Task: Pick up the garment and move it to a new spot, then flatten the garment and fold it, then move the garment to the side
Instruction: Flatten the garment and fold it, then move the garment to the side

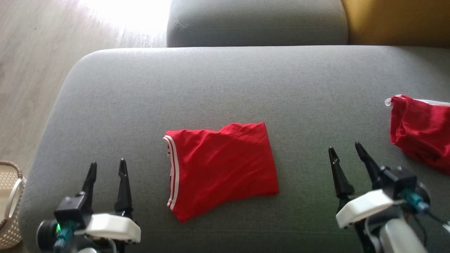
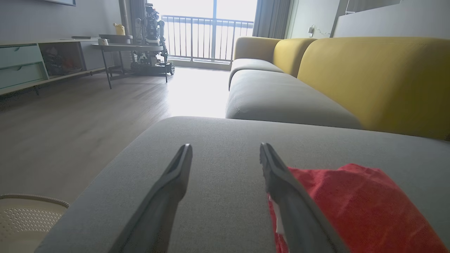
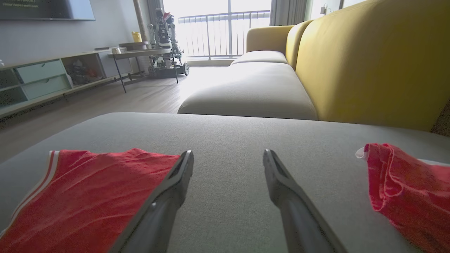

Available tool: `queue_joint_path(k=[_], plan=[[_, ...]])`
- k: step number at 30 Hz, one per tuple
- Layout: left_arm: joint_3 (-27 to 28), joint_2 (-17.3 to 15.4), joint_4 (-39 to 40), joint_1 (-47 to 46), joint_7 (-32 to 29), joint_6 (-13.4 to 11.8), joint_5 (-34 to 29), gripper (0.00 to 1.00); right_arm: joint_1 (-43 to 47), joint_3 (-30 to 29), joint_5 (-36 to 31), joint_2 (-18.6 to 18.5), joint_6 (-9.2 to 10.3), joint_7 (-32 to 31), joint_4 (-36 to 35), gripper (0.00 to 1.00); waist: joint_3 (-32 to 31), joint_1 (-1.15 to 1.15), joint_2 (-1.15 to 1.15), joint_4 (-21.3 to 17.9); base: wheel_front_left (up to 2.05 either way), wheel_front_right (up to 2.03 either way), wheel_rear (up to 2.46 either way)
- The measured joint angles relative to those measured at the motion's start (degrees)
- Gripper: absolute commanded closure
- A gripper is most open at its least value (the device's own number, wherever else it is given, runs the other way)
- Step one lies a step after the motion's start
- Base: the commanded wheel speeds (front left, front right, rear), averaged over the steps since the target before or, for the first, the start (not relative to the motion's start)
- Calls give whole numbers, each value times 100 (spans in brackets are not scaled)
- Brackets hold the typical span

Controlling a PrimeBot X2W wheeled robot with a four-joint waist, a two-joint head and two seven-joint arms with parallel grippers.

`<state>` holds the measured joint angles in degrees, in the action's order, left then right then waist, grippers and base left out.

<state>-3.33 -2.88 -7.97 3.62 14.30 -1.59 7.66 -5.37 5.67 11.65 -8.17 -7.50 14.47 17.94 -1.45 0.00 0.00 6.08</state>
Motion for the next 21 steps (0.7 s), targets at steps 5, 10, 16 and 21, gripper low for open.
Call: queue_joint_path(k=[5,10,16,21], plan=[[-152,0,-3,153,0,-77,92,0,432,-201,-269,422,0,0,-144,0,32,0,0,81,0,0,0],[-158,-1,-4,151,0,-93,92,0,470,-216,-290,458,0,0,-182,0,81,0,0,133,0,0,0],[-174,-1,-21,60,0,-91,92,0,294,-57,147,470,0,-167,27,0,226,0,0,187,0,0,0],[-338,0,7,-157,0,-85,24,0,-218,266,543,476,0,-537,444,0,457,0,0,302,0,0,0]])
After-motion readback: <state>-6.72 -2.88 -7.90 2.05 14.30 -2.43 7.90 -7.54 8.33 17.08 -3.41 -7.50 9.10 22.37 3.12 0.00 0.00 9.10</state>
